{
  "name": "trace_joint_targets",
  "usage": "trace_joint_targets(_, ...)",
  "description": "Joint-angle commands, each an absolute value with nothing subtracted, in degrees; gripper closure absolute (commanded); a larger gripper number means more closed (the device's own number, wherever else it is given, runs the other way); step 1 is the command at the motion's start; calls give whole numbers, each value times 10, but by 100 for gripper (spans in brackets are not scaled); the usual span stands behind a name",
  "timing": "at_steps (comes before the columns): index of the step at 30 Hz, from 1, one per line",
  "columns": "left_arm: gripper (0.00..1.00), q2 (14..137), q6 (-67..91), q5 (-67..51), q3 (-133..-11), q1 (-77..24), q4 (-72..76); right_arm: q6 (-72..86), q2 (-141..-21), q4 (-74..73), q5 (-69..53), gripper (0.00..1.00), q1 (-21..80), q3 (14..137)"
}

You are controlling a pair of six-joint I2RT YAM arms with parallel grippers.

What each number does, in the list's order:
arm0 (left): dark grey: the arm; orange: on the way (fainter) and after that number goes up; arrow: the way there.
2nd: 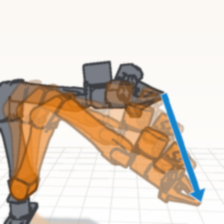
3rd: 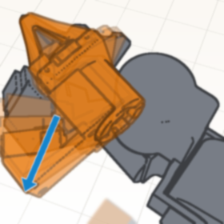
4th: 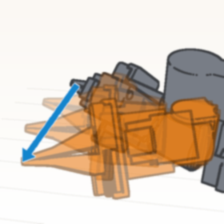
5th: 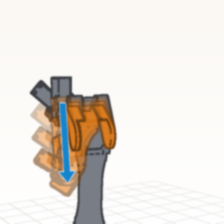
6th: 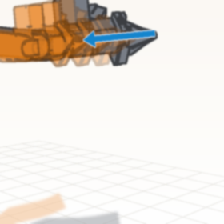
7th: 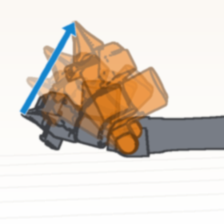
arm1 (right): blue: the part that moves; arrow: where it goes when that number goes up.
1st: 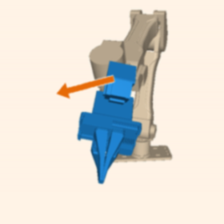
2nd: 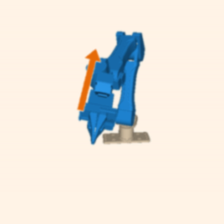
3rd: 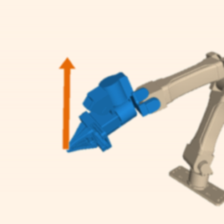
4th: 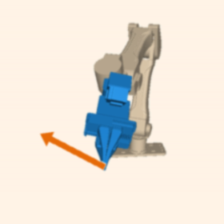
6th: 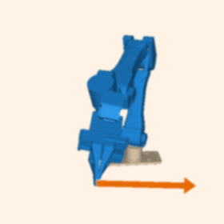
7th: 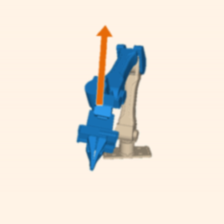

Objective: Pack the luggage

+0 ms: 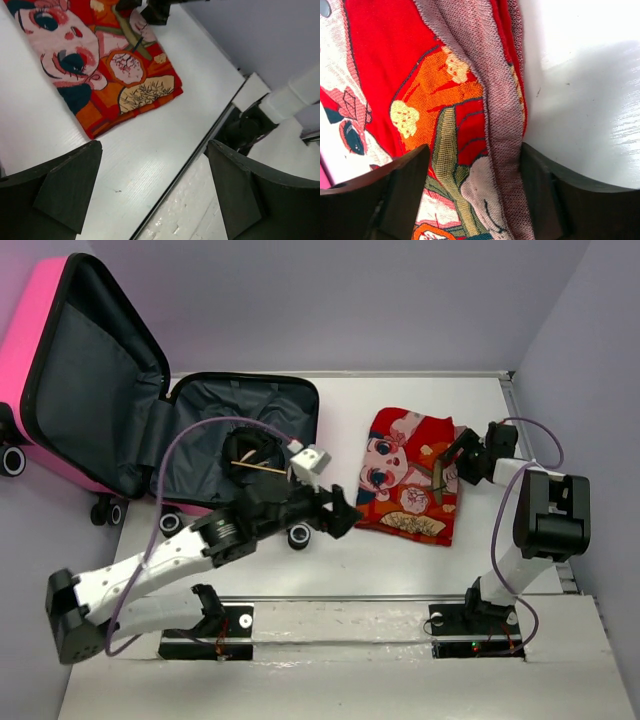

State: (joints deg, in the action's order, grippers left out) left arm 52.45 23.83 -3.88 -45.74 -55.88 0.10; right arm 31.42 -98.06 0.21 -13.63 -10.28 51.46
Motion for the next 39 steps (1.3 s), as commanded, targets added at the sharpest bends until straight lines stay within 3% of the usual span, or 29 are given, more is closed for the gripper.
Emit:
trace_joint_targets(1, 1, 692, 226, 188, -558, -627, -25, 288, -980, -16, -132, 20, -105, 523)
trace_joint_targets(7, 1, 858, 217, 248, -673, -626, -51, 284, -959, -17, -99, 15, -105, 512)
trace_joint_targets(13, 1, 999, 235, 201, -712, -576, -55, 294, -966, -41, -60, 11, -105, 527)
trace_joint_targets(20, 1, 1054, 242, 187, -706, -570, -59, 285, -1012, -65, -59, 10, -105, 583)
trace_joint_targets(25, 1, 1057, 245, 160, -679, -561, -35, 292, -973, -49, 19, 10, -112, 566)
trace_joint_targets(32, 2, 1071, 246, 143, -672, -555, -21, 286, -1075, -63, -102, 10, -112, 642)
trace_joint_targets(37, 1, 1074, 244, 130, -667, -549, -16, 315, -1146, -28, -263, 10, -112, 664)
trace_joint_targets(39, 1, 1074, 245, 123, -663, -547, -11, 325, -1153, -13, -272, 17, -112, 657)
